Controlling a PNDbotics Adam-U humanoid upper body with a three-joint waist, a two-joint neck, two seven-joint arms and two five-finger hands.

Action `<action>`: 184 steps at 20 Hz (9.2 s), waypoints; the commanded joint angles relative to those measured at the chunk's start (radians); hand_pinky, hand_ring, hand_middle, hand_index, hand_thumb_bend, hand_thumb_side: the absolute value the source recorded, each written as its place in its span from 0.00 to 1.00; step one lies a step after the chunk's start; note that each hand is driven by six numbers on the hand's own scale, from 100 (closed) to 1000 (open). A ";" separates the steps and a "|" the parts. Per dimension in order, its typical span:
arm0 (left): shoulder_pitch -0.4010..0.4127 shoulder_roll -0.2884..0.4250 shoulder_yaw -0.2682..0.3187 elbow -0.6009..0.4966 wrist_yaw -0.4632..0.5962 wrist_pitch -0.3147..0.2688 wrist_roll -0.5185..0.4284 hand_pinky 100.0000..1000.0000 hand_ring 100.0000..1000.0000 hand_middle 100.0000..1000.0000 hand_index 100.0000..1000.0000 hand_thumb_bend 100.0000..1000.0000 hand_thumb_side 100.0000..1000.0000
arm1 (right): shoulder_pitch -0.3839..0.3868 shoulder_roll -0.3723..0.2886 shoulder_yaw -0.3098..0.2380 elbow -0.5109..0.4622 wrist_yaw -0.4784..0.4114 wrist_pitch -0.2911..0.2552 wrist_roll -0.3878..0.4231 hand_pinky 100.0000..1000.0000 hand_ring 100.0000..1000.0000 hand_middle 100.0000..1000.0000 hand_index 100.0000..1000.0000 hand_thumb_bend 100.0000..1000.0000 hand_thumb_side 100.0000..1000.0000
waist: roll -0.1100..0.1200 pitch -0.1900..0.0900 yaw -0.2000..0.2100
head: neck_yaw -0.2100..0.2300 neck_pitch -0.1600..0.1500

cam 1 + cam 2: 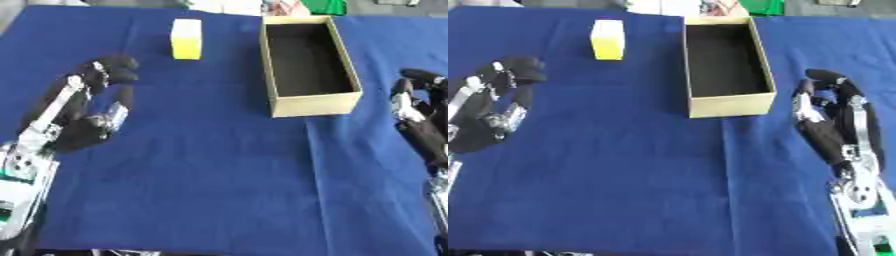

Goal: Pick up objects on the table and place them in the box.

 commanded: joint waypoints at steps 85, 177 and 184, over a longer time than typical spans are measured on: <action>-0.821 0.273 -0.018 1.069 -0.844 -0.199 0.097 0.81 0.80 0.80 0.91 0.24 0.12 | -0.035 -0.024 0.027 -0.020 0.007 0.008 0.027 0.65 0.95 0.48 0.72 0.00 0.20 | 0.088 0.072 -0.235 | 0.053 -0.072; -0.873 0.001 -0.266 0.874 -0.708 -0.344 -0.009 0.79 0.73 0.70 0.85 0.01 0.14 | -0.030 -0.013 0.040 -0.010 -0.013 -0.005 0.064 0.66 0.96 0.47 0.72 0.00 0.24 | 0.079 0.029 -0.248 | 0.080 -0.072; -0.863 0.014 -0.279 0.840 -0.655 -0.361 -0.098 0.88 0.86 0.90 0.96 0.16 0.56 | -0.029 -0.012 0.037 -0.010 -0.013 -0.006 0.064 0.66 0.96 0.47 0.72 0.00 0.24 | 0.075 0.028 -0.233 | 0.075 -0.074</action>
